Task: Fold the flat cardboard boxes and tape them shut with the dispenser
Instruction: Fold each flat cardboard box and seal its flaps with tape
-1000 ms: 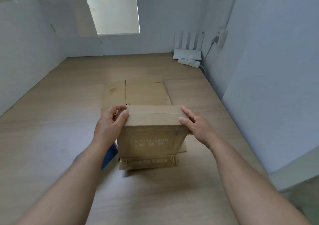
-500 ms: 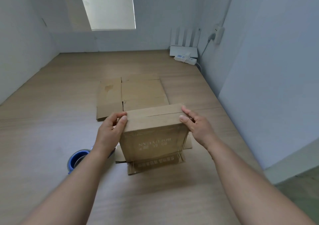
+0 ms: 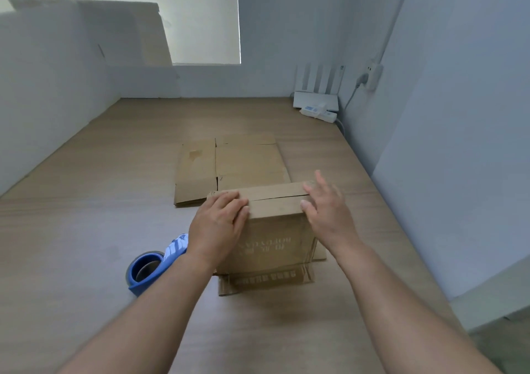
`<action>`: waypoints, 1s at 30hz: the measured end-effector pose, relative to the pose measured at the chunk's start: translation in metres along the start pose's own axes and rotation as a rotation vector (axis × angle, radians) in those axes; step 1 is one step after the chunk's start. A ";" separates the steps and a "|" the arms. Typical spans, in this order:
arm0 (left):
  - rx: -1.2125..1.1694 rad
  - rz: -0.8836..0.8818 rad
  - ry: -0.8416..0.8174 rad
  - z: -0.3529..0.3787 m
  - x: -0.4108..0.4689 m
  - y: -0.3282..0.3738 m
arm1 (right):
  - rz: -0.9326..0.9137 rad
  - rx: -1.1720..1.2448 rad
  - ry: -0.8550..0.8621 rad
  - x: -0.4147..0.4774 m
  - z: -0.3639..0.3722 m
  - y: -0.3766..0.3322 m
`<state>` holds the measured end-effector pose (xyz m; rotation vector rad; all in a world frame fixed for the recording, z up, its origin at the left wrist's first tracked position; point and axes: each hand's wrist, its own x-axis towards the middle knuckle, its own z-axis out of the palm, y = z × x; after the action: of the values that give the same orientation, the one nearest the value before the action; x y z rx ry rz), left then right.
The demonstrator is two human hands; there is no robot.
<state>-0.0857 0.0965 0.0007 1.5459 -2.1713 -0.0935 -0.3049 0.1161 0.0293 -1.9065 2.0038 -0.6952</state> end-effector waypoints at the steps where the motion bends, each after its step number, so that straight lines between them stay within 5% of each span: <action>1: -0.001 0.002 0.000 -0.001 0.001 0.001 | -0.062 -0.051 -0.008 0.002 0.004 -0.008; 6: -0.198 -0.093 -0.012 -0.016 0.001 -0.001 | -0.126 -0.123 -0.029 0.006 0.017 -0.007; 10: -0.365 -0.510 0.150 -0.023 -0.022 -0.045 | -0.142 -0.088 -0.024 0.007 0.017 -0.004; 14: -0.210 -0.871 -0.181 -0.003 -0.058 -0.092 | -0.135 -0.063 -0.016 0.010 0.019 -0.004; 20: 0.137 -0.826 -0.583 0.015 -0.068 -0.104 | -0.102 -0.038 -0.011 0.011 0.018 -0.004; 27: 0.003 -0.815 -0.453 0.002 -0.054 -0.130 | -0.098 -0.021 -0.013 0.006 0.018 -0.001; 30: -0.206 -0.849 -0.251 -0.035 -0.032 -0.123 | -0.100 -0.013 -0.012 0.006 0.020 0.000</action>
<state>0.0441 0.0885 -0.0181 2.2981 -1.4449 -0.7842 -0.2955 0.1076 0.0133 -2.0251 1.9206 -0.6957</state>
